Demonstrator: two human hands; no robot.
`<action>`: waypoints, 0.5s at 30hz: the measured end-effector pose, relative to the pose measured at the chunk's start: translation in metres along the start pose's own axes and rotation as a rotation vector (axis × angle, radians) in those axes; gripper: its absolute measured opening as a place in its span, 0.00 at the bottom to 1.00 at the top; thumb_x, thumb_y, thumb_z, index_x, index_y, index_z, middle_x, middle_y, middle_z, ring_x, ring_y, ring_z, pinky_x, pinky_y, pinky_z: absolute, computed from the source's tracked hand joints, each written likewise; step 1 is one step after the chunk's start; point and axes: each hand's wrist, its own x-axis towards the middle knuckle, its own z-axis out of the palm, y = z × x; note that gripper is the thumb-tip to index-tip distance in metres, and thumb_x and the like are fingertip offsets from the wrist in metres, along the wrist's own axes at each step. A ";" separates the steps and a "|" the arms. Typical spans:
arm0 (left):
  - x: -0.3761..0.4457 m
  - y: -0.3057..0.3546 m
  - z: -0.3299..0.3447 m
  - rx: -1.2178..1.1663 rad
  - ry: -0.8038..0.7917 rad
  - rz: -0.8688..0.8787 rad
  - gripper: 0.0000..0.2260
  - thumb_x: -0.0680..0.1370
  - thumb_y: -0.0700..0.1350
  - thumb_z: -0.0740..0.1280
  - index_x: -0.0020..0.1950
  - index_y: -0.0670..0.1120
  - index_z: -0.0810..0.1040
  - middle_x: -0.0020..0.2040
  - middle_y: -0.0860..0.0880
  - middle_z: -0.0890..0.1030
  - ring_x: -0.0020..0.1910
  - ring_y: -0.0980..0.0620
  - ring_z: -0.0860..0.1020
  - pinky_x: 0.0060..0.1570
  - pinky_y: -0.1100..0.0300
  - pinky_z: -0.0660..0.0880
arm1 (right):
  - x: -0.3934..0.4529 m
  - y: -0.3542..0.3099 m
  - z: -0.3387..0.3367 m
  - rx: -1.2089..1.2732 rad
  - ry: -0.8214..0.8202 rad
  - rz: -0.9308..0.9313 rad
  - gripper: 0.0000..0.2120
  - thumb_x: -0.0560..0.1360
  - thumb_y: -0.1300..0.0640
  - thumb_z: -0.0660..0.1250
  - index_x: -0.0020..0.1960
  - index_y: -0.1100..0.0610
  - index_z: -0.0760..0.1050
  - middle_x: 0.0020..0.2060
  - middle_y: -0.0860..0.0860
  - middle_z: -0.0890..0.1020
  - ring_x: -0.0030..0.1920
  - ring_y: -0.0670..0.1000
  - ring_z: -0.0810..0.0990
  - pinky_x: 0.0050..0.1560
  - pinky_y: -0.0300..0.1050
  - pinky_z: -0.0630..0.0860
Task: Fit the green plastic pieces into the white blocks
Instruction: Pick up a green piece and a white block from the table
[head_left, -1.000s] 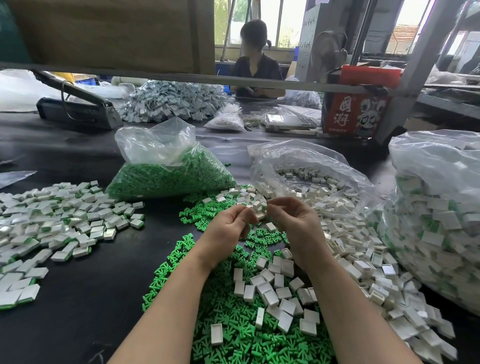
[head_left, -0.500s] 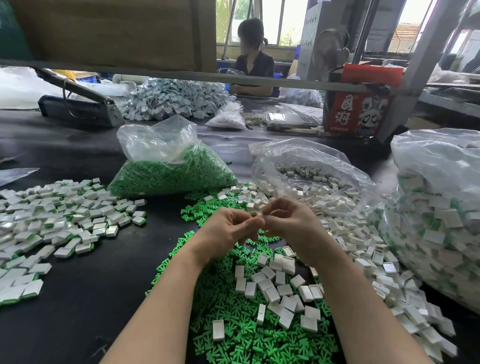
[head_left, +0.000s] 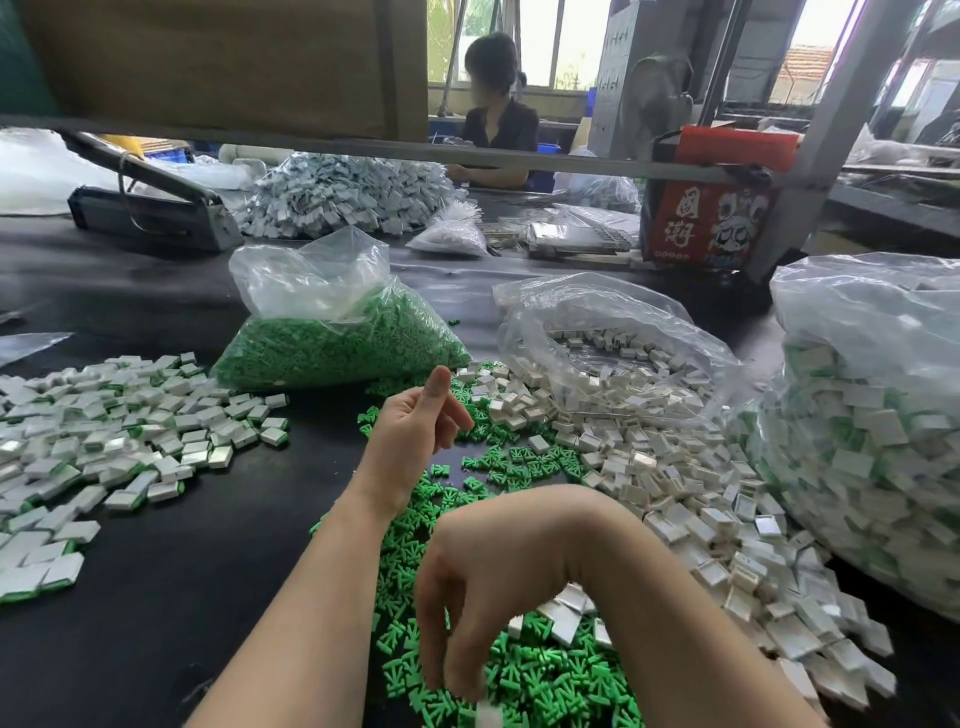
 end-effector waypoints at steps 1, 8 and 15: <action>0.000 0.000 0.000 -0.003 0.000 -0.002 0.26 0.79 0.60 0.58 0.33 0.43 0.79 0.27 0.48 0.70 0.26 0.57 0.67 0.28 0.70 0.66 | 0.002 -0.002 0.002 -0.011 -0.013 0.010 0.10 0.73 0.56 0.74 0.54 0.54 0.84 0.45 0.51 0.87 0.43 0.44 0.81 0.46 0.39 0.76; 0.000 0.000 0.002 0.031 -0.003 -0.001 0.23 0.78 0.59 0.60 0.31 0.45 0.80 0.27 0.47 0.70 0.26 0.56 0.67 0.29 0.70 0.66 | -0.009 0.021 -0.006 0.092 0.260 0.070 0.07 0.75 0.53 0.72 0.50 0.54 0.84 0.40 0.46 0.86 0.37 0.39 0.79 0.43 0.35 0.75; 0.004 -0.011 0.010 0.355 -0.109 0.028 0.08 0.79 0.49 0.67 0.42 0.48 0.79 0.34 0.52 0.78 0.32 0.60 0.74 0.35 0.66 0.73 | 0.000 0.098 -0.004 -0.065 1.075 0.557 0.09 0.79 0.55 0.65 0.57 0.46 0.79 0.49 0.48 0.84 0.44 0.48 0.81 0.49 0.50 0.82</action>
